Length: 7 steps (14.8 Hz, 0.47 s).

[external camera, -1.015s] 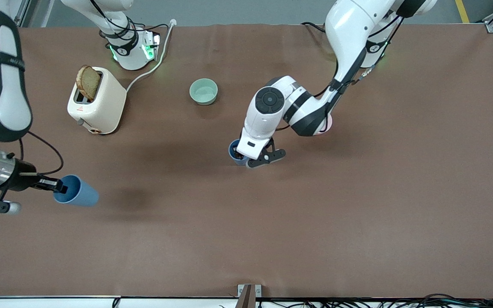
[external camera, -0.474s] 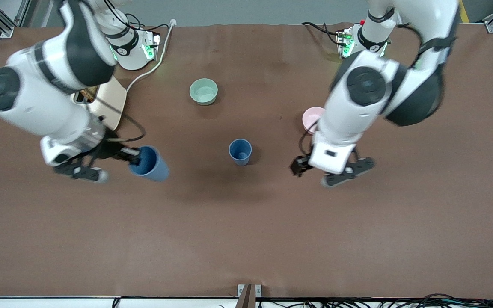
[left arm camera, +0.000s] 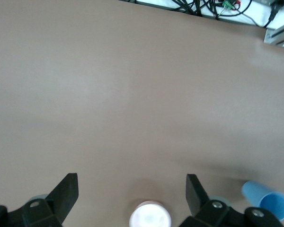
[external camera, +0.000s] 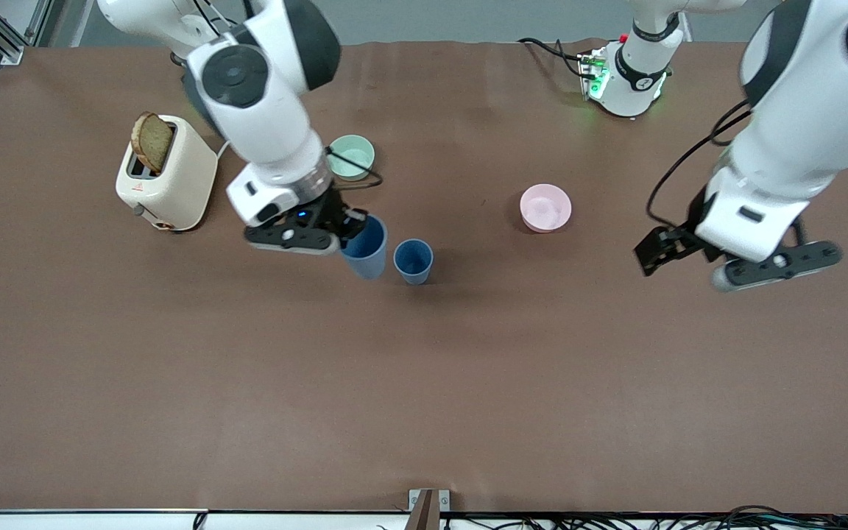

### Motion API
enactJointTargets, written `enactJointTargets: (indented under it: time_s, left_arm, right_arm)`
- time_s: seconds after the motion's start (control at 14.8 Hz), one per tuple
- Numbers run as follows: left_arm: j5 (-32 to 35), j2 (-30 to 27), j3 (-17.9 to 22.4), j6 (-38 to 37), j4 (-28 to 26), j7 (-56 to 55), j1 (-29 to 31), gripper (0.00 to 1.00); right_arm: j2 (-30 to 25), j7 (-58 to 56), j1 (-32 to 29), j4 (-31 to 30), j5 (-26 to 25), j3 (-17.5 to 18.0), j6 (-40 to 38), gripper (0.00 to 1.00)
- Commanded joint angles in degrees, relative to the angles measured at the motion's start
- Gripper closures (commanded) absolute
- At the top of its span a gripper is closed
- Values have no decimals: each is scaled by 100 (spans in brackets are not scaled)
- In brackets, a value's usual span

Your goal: Stack blue cups with both arms

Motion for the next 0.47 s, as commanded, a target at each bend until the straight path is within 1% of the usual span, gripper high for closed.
enactJointTargets:
  time_s: [0.0,0.14,0.2,0.27,0.34,0.41]
  left_arm:
    - [11,-398,-53,-370,-181,839,273,0]
    - [-42,-592,-62,-573,-242,1437,528,0]
    - [-112,-714,-1,-582,-390,1692,555,0]
    - [-217,-829,165,-582,-531,1869,520,0]
    - [-314,-987,279,-574,-707,1906,503,0]
    - [-410,-1136,307,-582,-882,1915,502,0]
  right_arm:
    - [7,40,137,-253,-163,-69,127,99]
    - [270,49,312,-342,-304,-69,355,99]
    - [375,49,418,-394,-313,-69,487,99]
    - [490,101,506,-412,-313,-78,601,99]
    - [560,180,550,-412,-313,-78,646,99]
    - [570,198,585,-412,-313,-78,664,99]
